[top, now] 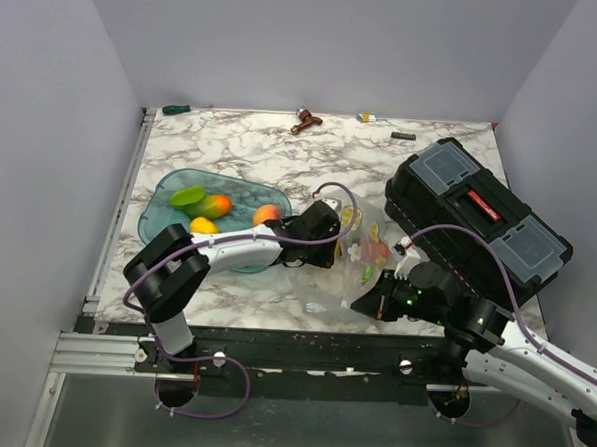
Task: Take the fake fruits out of the plastic bag
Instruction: Take out the fake fruit from the plastic bag, then place the fake fruit in the bin.
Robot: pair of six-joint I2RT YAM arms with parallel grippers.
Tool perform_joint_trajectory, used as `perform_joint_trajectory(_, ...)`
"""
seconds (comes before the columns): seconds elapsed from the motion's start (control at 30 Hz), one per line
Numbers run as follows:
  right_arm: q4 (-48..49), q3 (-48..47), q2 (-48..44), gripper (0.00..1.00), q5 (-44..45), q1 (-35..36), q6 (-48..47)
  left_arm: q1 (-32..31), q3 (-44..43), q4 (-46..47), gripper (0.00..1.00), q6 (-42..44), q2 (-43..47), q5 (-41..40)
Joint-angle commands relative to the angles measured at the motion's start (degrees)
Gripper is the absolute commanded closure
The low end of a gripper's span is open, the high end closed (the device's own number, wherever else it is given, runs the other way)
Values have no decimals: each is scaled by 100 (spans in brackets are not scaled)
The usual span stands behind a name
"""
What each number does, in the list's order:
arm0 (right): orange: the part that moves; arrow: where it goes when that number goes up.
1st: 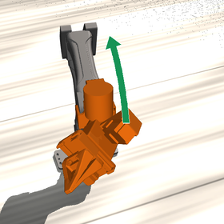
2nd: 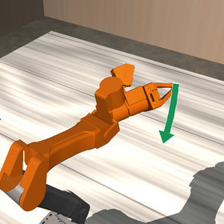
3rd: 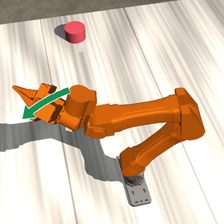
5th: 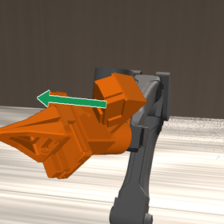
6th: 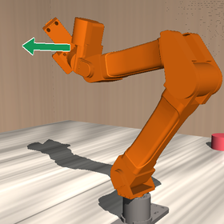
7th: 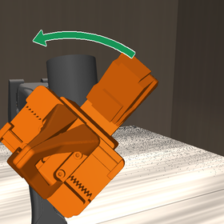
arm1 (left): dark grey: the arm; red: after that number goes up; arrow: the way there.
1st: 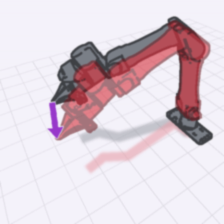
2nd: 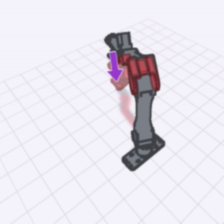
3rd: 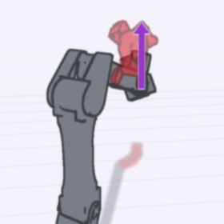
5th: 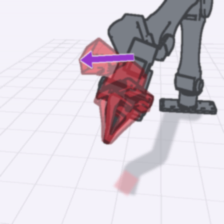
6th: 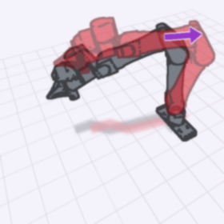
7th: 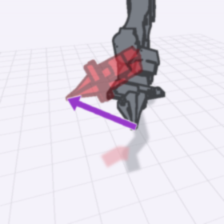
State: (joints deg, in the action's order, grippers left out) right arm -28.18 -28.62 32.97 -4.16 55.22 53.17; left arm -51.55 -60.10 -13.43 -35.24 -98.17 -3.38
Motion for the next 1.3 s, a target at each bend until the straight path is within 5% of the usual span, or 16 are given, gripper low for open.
perform_joint_trajectory(0.0, -38, 30, 29, 99, 46, 11, 6, 13, 300, 295, 83, 40, 740, 880)
perform_joint_trajectory(0.8, -651, -151, -925, 99, 1490, 12, 345, 263, 1717, -4, 85, 205, 3857, 2671)
perform_joint_trajectory(1.07, -680, -126, -948, 99, 1523, 6, 419, 379, 1683, -384, 86, 942, 4744, 2964)
perform_joint_trajectory(1.27, -630, -131, -898, 99, 1476, 12, 421, 496, 1453, -964, 94, 1194, 5324, 1987)
